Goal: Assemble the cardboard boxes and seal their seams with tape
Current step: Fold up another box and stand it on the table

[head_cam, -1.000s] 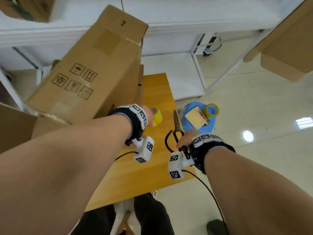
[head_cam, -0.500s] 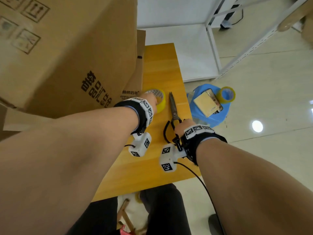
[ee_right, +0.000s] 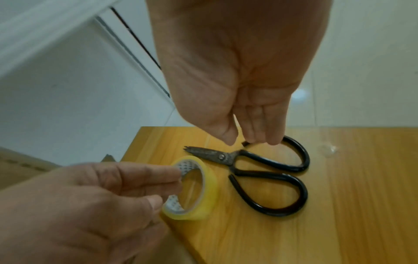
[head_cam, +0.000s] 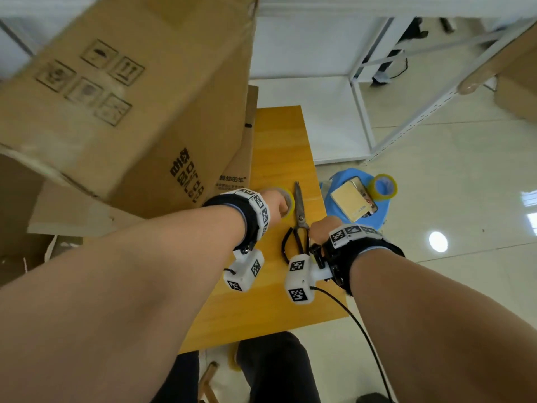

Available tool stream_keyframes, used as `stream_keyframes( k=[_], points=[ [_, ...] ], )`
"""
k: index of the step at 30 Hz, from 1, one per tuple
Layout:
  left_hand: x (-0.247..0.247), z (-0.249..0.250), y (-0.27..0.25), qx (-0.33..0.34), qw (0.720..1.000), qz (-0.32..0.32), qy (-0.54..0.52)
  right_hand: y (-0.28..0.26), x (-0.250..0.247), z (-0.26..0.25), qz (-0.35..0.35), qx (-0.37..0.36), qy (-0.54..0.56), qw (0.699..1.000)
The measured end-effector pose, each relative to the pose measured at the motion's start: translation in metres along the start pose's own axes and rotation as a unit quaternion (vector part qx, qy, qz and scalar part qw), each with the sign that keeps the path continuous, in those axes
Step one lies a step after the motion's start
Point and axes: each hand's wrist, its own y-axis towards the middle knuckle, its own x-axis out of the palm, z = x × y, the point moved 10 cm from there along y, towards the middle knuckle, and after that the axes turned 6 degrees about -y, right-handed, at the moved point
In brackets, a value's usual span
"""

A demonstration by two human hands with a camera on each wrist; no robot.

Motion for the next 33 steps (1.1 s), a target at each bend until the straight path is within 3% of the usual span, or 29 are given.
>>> stream_keyframes(
  k=[2, 4, 7, 11, 14, 16, 18, 21, 23, 29, 33],
  points=[
    [-0.026, 0.004, -0.019, -0.014, 0.999, 0.021, -0.043, -0.023, -0.021, -0.026, 0.050, -0.087, -0.128, 0.987],
    [-0.060, 0.019, -0.049, 0.015, 0.997, 0.054, -0.059, -0.053, -0.050, -0.054, 0.079, -0.093, -0.190, 0.974],
    [-0.116, 0.053, -0.103, 0.086, 0.989, 0.105, -0.065, -0.105, -0.092, -0.092, 0.124, -0.091, -0.150, 0.977],
    [-0.182, 0.087, -0.175, 0.151, 0.976, 0.152, -0.037, -0.177, -0.131, -0.144, 0.156, -0.162, -0.097, 0.970],
    [-0.229, 0.057, -0.220, 0.162, 0.968, 0.181, -0.064, -0.213, -0.133, -0.172, 0.134, -0.188, -0.078, 0.970],
    [-0.258, 0.011, -0.244, 0.117, 0.967, 0.224, -0.042, -0.241, -0.122, -0.190, 0.082, -0.230, 0.038, 0.969],
    [-0.277, -0.046, -0.259, 0.035, 0.965, 0.258, -0.013, -0.259, -0.115, -0.205, 0.113, -0.268, 0.091, 0.952],
    [-0.264, -0.125, -0.267, -0.091, 0.973, 0.210, -0.026, -0.262, -0.081, -0.231, 0.070, -0.279, 0.145, 0.947],
    [-0.241, -0.156, -0.265, -0.134, 0.975, 0.166, -0.056, -0.262, -0.066, -0.246, 0.078, -0.269, 0.186, 0.942],
    [-0.214, -0.186, -0.257, -0.143, 0.969, 0.167, -0.115, -0.249, -0.044, -0.250, 0.169, -0.153, 0.189, 0.955],
    [-0.215, -0.195, -0.254, -0.136, 0.970, 0.148, -0.138, -0.236, -0.027, -0.245, 0.108, -0.131, 0.221, 0.960]
  ],
)
